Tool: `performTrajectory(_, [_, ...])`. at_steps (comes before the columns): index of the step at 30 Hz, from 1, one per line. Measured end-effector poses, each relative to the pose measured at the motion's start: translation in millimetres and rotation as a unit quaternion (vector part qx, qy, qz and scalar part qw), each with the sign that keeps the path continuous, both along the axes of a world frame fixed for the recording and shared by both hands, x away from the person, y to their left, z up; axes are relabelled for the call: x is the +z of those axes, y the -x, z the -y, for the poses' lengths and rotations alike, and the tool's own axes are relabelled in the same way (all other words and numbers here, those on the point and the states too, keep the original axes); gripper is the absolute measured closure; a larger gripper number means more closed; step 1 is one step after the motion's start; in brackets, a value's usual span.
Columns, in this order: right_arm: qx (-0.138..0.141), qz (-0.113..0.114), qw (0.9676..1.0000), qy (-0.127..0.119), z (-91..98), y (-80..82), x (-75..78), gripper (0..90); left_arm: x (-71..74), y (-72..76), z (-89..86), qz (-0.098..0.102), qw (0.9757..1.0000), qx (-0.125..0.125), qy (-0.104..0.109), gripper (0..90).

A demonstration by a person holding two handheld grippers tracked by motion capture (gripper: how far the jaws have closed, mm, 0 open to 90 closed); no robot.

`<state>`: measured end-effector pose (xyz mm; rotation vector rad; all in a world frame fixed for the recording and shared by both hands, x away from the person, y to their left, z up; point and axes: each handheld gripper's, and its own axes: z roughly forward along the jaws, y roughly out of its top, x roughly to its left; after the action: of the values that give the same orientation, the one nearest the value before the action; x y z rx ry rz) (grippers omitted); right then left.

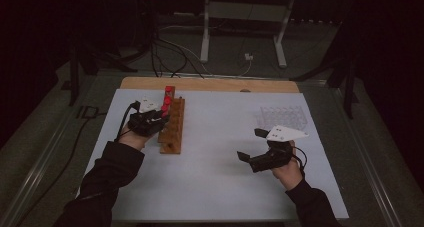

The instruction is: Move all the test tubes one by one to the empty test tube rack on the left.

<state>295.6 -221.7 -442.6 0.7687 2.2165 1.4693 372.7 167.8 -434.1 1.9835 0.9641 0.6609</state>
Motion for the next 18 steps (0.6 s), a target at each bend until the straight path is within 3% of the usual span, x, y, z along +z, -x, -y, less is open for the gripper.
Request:
performTrajectory(5, [0.0, 0.001, 1.0, -0.001, -0.5, 0.5, 0.4, 0.0, 2.5, 5.9, -0.6, 0.002, 0.9997, -0.016, 0.016, 36.4])
performTrajectory(11, [-0.001, 0.002, 1.0, -0.002, 0.6, 1.1, 0.9, 0.0, 2.4, 17.4, -7.0, 0.009, 0.9985, -0.03, 0.045, 15.7])
performTrajectory(13, [0.0, 0.003, 1.0, -0.002, 0.7, 1.3, 1.0, 0.0, 2.3, 22.0, -11.1, 0.004, 0.9967, -0.054, 0.06, 10.1])
performTrajectory(14, [-0.001, 0.003, 1.0, -0.002, 0.7, 1.4, 1.0, 0.0, 2.3, 24.8, -12.3, 0.005, 0.9966, -0.052, 0.064, 7.2])
performTrajectory(18, [-0.001, 0.003, 1.0, -0.001, 0.6, 1.4, 0.6, 0.0, 1.5, 36.8, -17.4, 0.008, 0.9941, -0.074, 0.08, 2.7])
